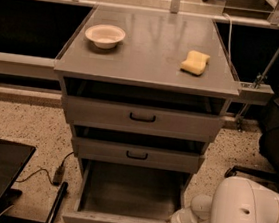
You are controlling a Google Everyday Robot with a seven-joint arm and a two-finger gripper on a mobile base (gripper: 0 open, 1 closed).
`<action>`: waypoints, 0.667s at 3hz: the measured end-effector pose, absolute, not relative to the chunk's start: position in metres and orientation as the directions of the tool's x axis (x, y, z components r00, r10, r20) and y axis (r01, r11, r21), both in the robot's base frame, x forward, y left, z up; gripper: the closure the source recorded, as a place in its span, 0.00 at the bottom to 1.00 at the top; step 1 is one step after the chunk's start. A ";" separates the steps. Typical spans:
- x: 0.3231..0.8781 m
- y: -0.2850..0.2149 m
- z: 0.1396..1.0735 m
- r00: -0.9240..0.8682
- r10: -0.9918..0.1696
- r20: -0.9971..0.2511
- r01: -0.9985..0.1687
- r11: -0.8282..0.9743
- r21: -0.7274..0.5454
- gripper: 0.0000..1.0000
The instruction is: Close bottom drawer
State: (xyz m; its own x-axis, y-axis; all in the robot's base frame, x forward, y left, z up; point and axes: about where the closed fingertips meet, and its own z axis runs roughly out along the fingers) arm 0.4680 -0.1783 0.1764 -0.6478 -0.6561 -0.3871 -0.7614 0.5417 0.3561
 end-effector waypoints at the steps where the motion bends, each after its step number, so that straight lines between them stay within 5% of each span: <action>1: 0.459 -0.176 0.181 -0.640 -0.660 -0.393 -0.768 0.537 0.348 0.89; 2: 0.453 -0.174 0.183 -0.633 -0.666 -0.395 -0.774 0.534 0.340 1.00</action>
Offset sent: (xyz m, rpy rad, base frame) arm -0.0669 0.0186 0.0403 -0.0497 -0.0895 0.0568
